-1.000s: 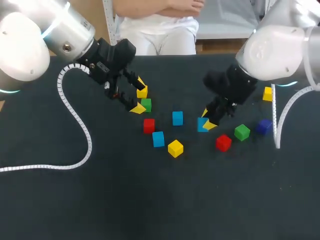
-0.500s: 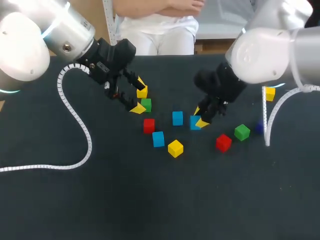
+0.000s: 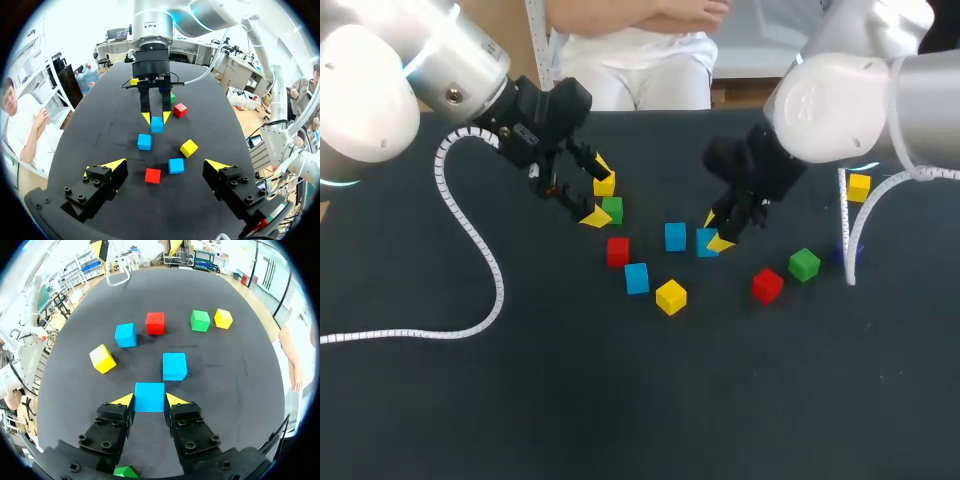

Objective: Place the blue cubes, place green cubes on the blue cubes, place the yellow cubes on the green cubes, then place the red cubes on the yellow cubes, and place purple cube on the red cubes.

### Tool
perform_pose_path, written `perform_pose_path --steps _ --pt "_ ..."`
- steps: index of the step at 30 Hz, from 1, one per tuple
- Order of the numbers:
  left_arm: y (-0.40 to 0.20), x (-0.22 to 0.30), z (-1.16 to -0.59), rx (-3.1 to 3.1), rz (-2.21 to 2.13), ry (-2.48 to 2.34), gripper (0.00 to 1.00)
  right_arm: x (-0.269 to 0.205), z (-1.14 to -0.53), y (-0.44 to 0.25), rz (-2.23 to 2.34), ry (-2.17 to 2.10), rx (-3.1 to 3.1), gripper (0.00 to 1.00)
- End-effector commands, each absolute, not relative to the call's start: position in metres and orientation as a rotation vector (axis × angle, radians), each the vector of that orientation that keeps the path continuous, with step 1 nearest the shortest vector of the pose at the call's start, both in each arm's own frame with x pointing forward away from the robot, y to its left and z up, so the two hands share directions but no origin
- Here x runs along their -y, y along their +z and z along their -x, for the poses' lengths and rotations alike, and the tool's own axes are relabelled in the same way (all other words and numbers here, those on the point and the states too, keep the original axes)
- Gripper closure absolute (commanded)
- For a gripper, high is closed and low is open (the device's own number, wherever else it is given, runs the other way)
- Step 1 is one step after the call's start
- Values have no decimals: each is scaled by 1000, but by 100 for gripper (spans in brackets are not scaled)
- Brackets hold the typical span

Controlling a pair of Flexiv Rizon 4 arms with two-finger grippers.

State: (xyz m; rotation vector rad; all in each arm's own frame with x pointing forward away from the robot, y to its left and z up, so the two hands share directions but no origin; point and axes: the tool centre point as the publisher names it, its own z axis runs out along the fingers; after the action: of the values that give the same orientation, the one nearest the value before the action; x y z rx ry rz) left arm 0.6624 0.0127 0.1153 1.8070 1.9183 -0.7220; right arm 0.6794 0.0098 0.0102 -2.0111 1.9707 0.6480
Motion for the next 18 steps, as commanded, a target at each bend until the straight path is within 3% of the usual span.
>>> perform_pose_path --steps 1,18 --pt "116 -13 -663 -1921 -1809 -721 0 -10 -683 6 2016 657 -1976 100" --pt "116 -13 -663 -1921 -1809 -721 0 -12 -693 3 2008 655 -1985 100"
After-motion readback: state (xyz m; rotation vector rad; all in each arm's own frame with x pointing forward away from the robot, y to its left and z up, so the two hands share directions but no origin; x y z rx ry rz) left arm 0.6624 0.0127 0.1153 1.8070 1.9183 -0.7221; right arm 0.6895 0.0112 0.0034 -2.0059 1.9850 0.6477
